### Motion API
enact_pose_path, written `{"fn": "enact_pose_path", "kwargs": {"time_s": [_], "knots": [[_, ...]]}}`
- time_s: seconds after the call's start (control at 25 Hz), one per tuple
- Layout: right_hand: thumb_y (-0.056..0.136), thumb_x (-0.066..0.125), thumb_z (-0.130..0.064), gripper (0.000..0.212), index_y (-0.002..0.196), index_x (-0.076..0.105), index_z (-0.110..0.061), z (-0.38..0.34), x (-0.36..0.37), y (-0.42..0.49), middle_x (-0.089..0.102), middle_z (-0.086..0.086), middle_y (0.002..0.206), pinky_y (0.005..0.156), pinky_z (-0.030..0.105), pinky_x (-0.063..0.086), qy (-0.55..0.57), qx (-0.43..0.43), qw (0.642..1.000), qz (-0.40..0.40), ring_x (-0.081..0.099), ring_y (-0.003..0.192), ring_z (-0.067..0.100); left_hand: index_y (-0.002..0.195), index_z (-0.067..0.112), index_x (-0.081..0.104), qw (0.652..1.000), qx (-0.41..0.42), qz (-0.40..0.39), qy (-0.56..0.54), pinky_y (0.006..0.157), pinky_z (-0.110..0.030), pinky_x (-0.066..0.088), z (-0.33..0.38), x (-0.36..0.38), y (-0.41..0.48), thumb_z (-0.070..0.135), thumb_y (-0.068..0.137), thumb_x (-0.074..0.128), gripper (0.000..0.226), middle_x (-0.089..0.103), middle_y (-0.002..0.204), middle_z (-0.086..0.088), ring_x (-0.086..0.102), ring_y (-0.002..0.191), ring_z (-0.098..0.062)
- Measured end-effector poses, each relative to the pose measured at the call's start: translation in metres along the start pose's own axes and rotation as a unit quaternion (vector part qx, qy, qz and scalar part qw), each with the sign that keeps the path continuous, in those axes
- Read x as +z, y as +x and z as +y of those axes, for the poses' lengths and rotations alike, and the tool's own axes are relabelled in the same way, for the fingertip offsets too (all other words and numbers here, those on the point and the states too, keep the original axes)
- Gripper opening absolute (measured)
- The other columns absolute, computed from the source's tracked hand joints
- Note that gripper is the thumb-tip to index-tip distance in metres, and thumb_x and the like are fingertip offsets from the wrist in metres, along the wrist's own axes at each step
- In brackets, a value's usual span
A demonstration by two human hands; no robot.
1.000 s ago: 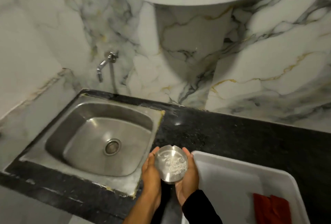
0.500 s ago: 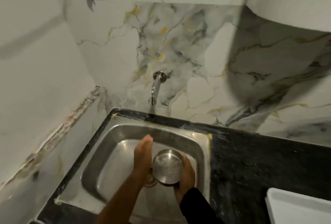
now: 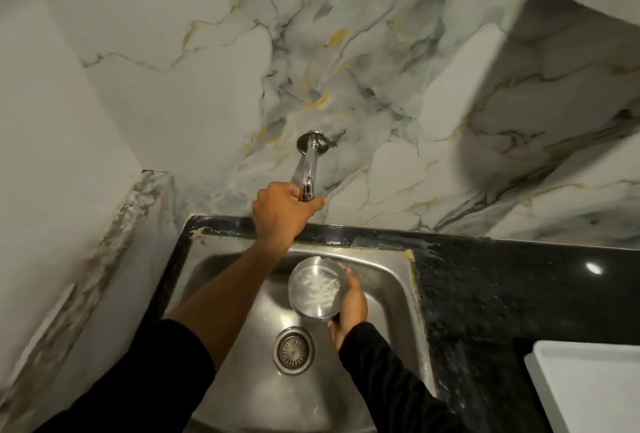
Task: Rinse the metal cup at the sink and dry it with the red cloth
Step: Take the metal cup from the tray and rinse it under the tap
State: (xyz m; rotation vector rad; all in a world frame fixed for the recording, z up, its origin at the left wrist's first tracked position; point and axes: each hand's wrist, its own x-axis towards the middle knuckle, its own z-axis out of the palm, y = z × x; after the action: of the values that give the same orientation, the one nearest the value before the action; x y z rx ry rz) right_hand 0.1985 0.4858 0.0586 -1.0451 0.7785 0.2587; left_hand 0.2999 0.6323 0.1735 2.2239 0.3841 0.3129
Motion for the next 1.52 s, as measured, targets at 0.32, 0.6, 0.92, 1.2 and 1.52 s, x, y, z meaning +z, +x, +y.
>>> {"fn": "enact_pose_path", "kwargs": {"time_s": [0.32,0.6,0.92,1.2,1.52], "knots": [[0.087,0.073,-0.057,0.049,0.117,0.08,-0.019,-0.002,0.023,0.023,0.084,0.01,0.114,0.102,0.05,0.062,-0.012,-0.003,1.0,0.002,0.077,0.11,0.032,0.105,0.009,0.078,0.947,0.033,-0.296,-0.119,0.094,-0.048,0.063,-0.018,-0.011,0.04,0.016,0.088,0.081,0.019,0.083,0.097,-0.011,0.08,0.089,-0.021],[0.092,0.068,-0.049,0.034,0.111,0.081,-0.025,0.006,0.024,0.034,0.083,0.013,0.114,0.09,0.052,0.067,-0.035,-0.002,0.999,0.008,0.079,0.105,0.035,0.121,0.006,0.07,0.907,0.054,-0.387,-0.155,0.073,-0.006,0.054,-0.019,-0.019,0.053,0.004,0.096,0.073,0.025,0.073,0.131,-0.024,0.074,0.091,-0.004],[0.093,0.07,-0.044,0.02,0.1,0.084,-0.033,0.01,0.048,0.03,0.086,0.005,0.102,0.062,0.034,0.065,-0.036,0.006,0.999,0.021,0.082,0.086,0.026,0.131,0.0,0.066,0.909,0.037,-0.375,-0.179,0.078,-0.01,0.058,-0.025,-0.009,0.053,0.002,0.097,0.071,0.035,0.071,0.136,-0.021,0.071,0.111,-0.018],[0.094,0.064,-0.049,0.042,0.126,0.075,-0.024,0.018,0.037,0.03,0.079,0.011,0.122,0.073,0.04,0.066,0.006,0.009,0.999,0.045,0.074,0.111,0.035,0.115,0.021,0.069,0.899,0.021,-0.386,-0.206,0.094,-0.021,0.057,-0.026,-0.008,0.053,0.007,0.096,0.074,0.025,0.076,0.126,-0.005,0.073,0.116,-0.016],[0.097,0.062,-0.048,0.038,0.126,0.075,-0.028,0.02,0.053,0.024,0.075,0.011,0.127,0.074,0.041,0.064,0.015,0.007,0.999,0.03,0.071,0.114,0.037,0.108,0.025,0.07,0.896,0.01,-0.382,-0.225,0.084,-0.017,0.06,-0.026,-0.009,0.052,0.004,0.095,0.074,0.024,0.077,0.122,-0.004,0.074,0.112,-0.014]]}}
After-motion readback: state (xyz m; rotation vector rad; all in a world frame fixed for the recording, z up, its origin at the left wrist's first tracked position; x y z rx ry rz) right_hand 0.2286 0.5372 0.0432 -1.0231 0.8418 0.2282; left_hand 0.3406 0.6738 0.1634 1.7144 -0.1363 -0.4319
